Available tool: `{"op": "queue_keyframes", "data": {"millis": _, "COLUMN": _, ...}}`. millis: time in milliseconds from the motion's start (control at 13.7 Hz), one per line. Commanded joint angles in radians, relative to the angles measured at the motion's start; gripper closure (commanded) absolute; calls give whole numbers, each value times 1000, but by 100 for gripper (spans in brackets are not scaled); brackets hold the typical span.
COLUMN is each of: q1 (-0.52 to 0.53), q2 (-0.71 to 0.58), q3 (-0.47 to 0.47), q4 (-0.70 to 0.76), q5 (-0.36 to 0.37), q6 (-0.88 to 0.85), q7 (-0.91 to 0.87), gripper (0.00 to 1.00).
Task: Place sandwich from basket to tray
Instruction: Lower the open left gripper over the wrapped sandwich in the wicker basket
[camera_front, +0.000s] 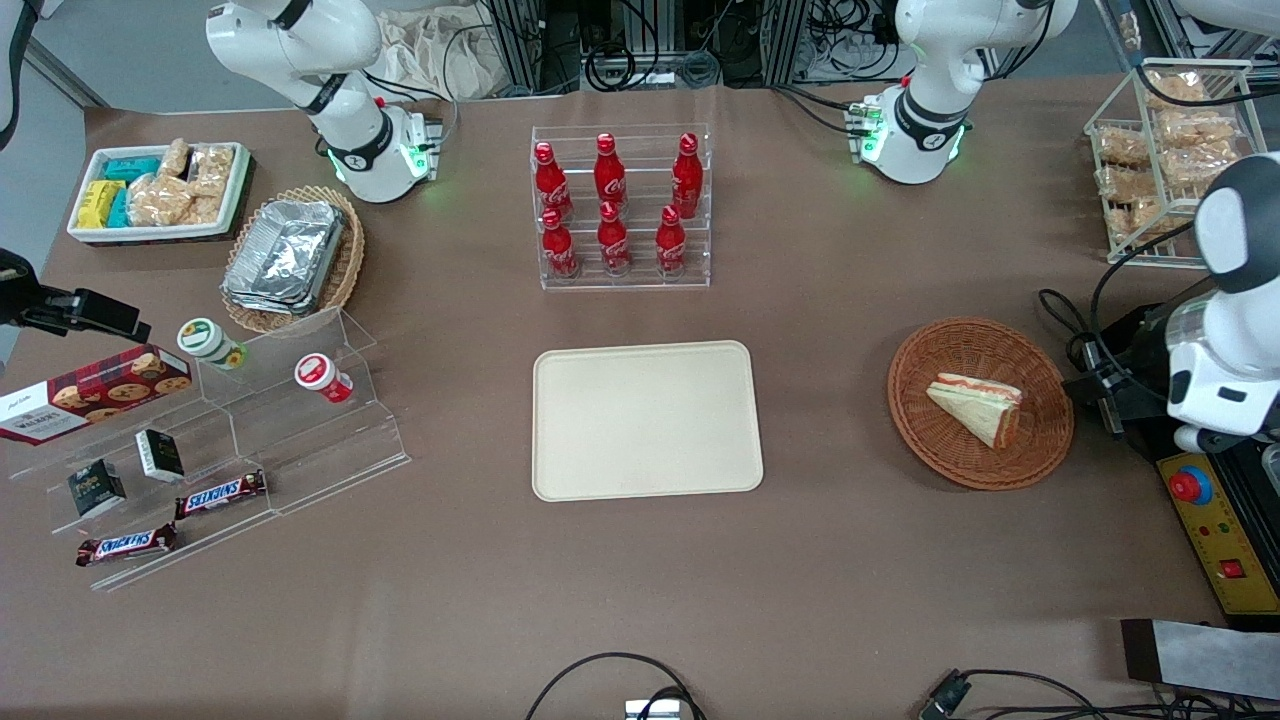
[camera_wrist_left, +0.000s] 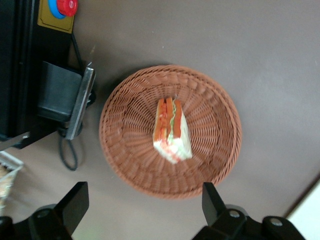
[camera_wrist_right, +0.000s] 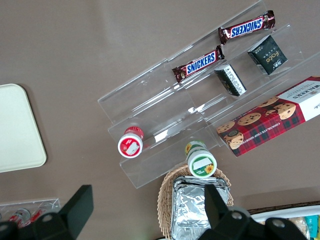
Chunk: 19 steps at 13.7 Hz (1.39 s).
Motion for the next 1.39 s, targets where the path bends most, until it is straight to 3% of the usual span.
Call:
{"op": "queue_keyframes", "data": {"millis": 0, "q1": 5, "q2": -110, "q3": -1, "q4": -262, "q5": -7, "q6": 214, "q7": -83, "gripper": 0}}
{"op": "queue_keyframes", "data": {"millis": 438, "q1": 3, "q2": -49, "q3": -4, "q4": -388, "q5": -13, "q6": 460, "q7": -204, "gripper": 0}}
{"op": "queue_keyframes", "data": {"millis": 1312, "q1": -6, "q2": 89, "q3": -9, "q4": -389, "q5": -37, "q6": 601, "q7": -194, "gripper": 0}}
